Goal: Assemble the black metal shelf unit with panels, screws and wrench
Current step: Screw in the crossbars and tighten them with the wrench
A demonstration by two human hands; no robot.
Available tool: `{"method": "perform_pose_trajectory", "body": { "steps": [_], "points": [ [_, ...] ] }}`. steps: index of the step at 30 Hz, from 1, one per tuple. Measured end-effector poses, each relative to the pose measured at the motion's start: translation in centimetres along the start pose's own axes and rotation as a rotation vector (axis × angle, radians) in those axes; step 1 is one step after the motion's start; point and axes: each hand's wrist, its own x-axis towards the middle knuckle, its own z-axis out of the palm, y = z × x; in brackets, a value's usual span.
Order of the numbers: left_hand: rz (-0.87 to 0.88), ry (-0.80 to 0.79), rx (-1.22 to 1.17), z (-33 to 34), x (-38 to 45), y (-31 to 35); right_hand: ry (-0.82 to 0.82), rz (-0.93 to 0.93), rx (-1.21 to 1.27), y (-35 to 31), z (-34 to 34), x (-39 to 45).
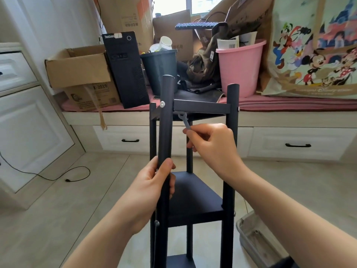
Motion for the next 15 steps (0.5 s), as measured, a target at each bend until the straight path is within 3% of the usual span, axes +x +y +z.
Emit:
{"method": "perform_pose_trajectory", "body": {
  "steps": [15],
  "points": [
    [-0.026,-0.006,0.0,-0.5,-0.5,0.2,-0.012,-0.032,0.03,0.1,2.3,1.6]
  ]
}}
